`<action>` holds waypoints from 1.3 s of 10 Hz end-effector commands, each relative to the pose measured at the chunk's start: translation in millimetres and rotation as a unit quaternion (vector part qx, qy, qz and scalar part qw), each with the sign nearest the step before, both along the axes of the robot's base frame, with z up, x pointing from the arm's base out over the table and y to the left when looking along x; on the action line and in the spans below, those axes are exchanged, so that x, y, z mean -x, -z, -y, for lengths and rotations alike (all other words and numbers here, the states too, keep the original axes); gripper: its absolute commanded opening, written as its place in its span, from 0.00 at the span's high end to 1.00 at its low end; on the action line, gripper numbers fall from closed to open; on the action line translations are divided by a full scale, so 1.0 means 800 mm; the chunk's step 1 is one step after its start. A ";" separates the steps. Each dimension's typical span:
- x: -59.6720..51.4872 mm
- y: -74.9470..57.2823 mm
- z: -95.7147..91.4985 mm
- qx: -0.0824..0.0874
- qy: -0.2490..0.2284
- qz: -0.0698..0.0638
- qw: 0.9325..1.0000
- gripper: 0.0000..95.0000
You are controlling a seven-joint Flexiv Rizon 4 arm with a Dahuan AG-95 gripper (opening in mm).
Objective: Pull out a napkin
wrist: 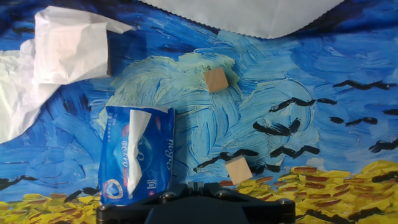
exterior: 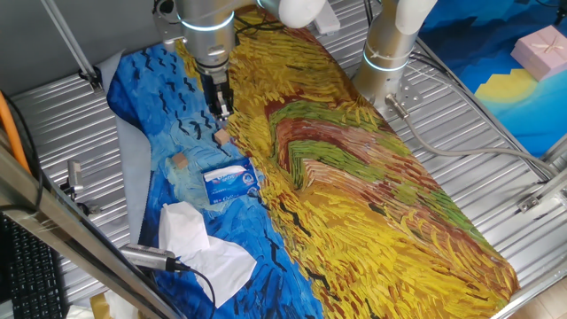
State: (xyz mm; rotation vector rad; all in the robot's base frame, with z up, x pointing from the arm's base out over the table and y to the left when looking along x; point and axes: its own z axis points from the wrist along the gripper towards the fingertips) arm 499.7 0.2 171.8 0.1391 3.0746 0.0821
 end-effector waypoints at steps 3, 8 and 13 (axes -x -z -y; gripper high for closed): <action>-0.018 0.001 -0.023 0.005 0.018 -0.009 1.000 1.00; -0.055 0.000 -0.029 0.011 0.028 -0.009 0.999 1.00; -0.067 0.012 -0.035 0.012 0.036 0.000 0.999 1.00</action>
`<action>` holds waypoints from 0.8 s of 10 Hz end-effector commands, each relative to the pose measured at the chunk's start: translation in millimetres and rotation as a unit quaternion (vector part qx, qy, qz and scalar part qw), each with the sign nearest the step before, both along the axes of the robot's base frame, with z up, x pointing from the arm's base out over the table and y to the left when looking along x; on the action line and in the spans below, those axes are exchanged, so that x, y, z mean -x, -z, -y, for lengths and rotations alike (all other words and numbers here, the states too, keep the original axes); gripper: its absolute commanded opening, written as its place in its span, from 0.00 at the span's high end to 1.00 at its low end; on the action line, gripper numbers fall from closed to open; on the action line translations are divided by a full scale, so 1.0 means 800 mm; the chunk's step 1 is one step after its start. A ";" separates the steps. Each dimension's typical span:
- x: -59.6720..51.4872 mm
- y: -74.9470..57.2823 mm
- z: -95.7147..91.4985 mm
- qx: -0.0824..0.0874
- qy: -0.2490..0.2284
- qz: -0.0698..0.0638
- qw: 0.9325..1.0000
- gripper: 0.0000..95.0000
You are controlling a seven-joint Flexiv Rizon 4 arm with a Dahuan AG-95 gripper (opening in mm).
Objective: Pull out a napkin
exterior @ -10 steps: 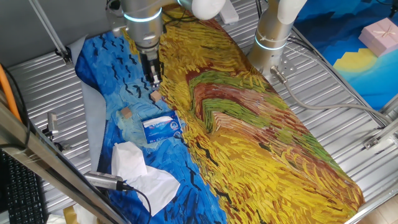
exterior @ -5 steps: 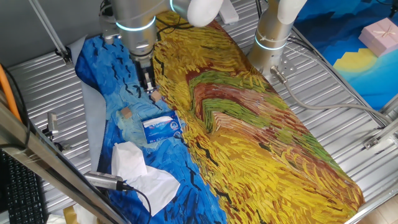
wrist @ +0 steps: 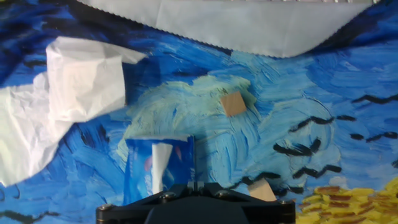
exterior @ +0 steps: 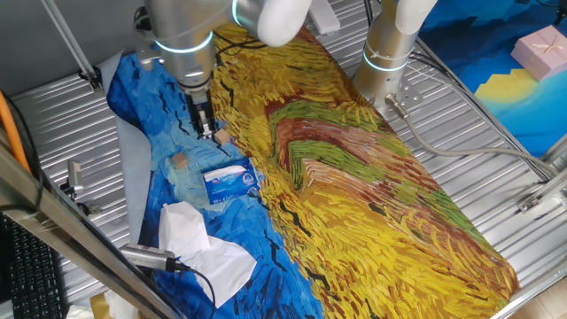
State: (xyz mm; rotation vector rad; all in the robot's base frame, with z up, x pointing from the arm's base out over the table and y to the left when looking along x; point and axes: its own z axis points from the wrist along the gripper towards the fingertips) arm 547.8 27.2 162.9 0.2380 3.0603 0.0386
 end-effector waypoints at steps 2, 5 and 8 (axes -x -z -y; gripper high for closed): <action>-0.014 -0.001 -0.003 -0.002 0.007 -0.002 1.000 1.00; -0.038 0.007 -0.014 0.001 0.013 -0.003 1.000 1.00; -0.051 0.015 -0.023 0.001 0.022 0.001 1.000 1.00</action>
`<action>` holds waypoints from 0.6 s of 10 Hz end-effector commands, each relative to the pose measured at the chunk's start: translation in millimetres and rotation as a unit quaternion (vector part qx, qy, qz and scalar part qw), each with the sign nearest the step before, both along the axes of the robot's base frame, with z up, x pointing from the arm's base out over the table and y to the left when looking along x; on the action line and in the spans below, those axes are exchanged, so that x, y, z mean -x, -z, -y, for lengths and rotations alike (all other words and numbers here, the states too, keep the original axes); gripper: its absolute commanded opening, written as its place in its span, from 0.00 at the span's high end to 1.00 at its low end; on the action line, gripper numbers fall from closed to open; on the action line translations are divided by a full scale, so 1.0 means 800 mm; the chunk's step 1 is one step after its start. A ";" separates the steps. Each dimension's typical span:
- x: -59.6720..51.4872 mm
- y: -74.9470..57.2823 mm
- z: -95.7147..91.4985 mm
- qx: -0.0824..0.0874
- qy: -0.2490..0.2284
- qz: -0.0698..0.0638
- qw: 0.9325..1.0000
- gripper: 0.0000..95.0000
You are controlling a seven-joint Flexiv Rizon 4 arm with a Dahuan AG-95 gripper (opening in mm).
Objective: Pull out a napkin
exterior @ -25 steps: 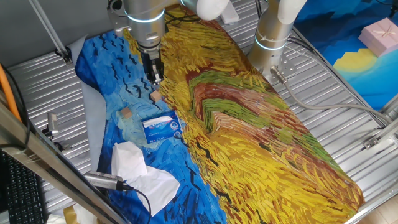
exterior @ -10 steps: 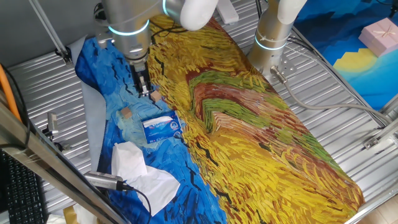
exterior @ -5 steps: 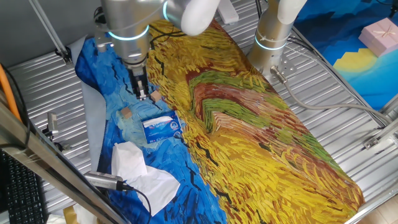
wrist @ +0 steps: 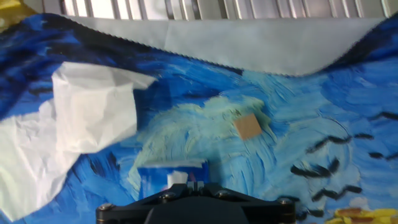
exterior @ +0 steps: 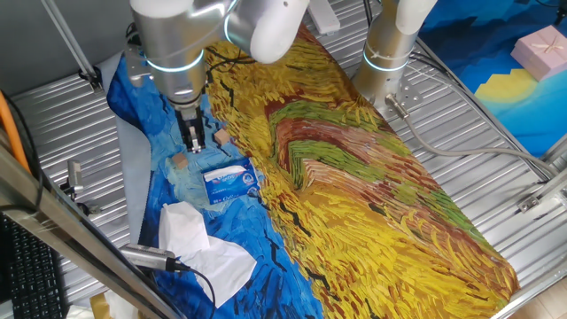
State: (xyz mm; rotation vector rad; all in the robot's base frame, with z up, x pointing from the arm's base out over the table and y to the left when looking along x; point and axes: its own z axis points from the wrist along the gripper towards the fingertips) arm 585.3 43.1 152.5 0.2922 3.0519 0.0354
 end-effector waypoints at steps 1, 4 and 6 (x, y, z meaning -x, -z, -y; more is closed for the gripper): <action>-0.008 0.008 -0.007 0.004 0.007 0.000 1.000 1.00; -0.012 0.007 -0.008 0.003 0.011 -0.008 1.000 1.00; -0.011 0.007 -0.008 0.002 0.010 -0.009 1.000 1.00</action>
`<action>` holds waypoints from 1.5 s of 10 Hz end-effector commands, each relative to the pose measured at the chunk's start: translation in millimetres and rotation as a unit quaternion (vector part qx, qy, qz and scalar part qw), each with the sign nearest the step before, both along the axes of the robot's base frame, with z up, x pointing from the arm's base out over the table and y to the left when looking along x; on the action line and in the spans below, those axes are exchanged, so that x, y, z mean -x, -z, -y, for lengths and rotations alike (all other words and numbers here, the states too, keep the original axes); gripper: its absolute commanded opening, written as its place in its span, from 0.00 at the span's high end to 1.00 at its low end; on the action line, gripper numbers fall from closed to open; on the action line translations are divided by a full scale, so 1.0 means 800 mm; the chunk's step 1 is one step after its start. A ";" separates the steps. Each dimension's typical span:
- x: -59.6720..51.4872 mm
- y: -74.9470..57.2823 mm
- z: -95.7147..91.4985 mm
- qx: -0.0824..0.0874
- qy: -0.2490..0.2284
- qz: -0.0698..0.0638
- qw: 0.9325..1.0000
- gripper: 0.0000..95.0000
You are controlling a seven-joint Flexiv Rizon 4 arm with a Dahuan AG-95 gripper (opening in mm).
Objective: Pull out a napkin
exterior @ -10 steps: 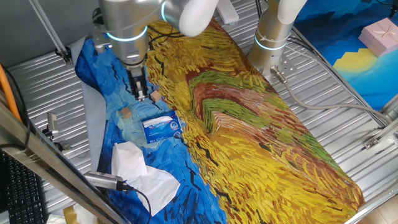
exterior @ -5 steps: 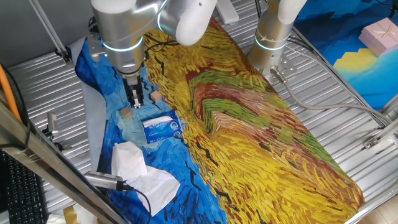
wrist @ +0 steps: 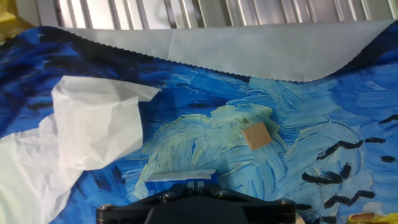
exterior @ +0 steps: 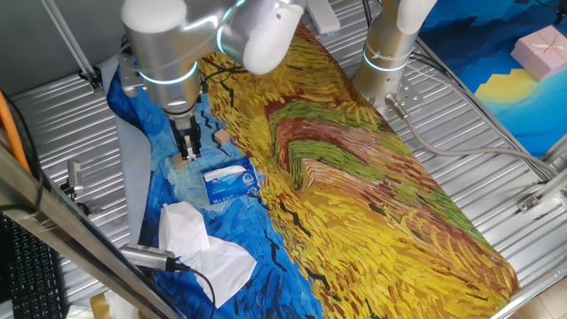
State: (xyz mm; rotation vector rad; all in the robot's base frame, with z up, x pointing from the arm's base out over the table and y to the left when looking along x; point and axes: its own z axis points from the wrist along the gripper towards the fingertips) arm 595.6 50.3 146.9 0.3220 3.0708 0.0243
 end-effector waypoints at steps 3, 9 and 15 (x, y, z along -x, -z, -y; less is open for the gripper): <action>0.002 0.000 0.000 -0.001 -0.001 0.003 1.000 1.00; 0.001 -0.001 0.000 -0.001 -0.003 0.000 1.000 1.00; 0.001 -0.001 0.000 -0.024 -0.012 -0.031 0.999 1.00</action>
